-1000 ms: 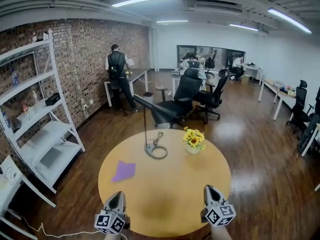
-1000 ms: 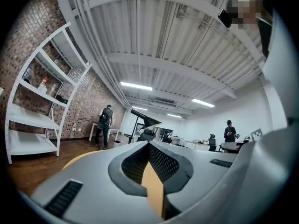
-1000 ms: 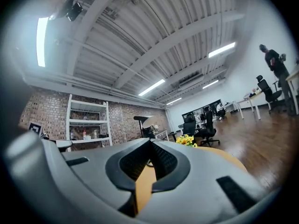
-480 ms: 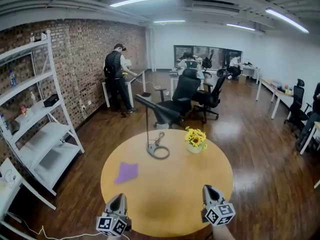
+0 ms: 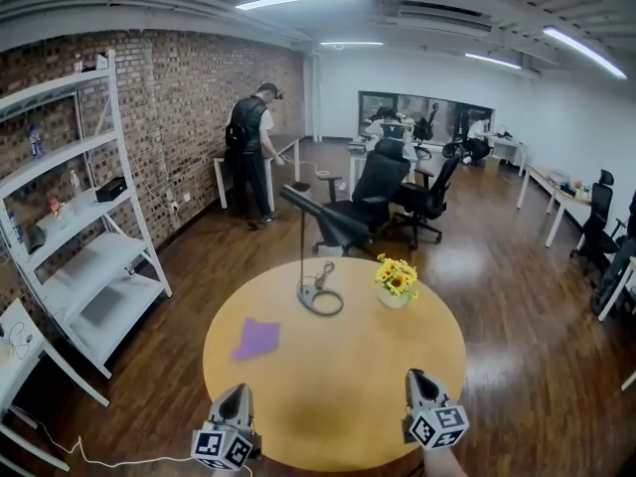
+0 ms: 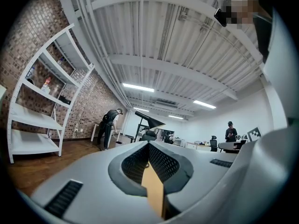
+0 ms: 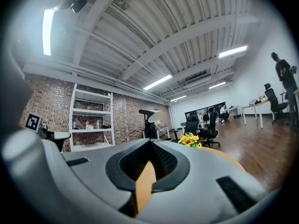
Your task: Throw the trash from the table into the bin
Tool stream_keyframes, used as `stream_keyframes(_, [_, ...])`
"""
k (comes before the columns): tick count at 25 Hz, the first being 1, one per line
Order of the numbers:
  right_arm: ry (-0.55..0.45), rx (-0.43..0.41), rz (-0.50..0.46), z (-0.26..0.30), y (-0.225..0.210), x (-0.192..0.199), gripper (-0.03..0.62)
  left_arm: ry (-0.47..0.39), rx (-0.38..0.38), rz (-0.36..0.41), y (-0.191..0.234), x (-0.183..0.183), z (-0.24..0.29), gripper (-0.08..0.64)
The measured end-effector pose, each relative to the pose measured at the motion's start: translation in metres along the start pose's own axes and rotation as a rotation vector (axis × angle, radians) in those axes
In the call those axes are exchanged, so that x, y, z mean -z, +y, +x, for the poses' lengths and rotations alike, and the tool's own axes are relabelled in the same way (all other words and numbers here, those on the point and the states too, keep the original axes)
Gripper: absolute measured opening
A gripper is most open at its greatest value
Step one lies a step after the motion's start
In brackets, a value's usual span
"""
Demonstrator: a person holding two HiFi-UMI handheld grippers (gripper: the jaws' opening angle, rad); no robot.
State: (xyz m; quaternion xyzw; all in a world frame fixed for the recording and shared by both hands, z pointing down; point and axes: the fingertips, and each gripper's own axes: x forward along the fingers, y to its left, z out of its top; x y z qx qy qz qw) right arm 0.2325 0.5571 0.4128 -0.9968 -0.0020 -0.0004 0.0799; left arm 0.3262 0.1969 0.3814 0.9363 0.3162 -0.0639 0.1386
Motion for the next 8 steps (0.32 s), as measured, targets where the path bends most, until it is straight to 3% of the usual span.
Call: stream_keyframes(8, [-0.018,0.008,0.000,0.0016,0.0006,-0.0004,0.002,-0.002,-0.008,-0.003,0.0020,0.0009,-0.0036,0.000])
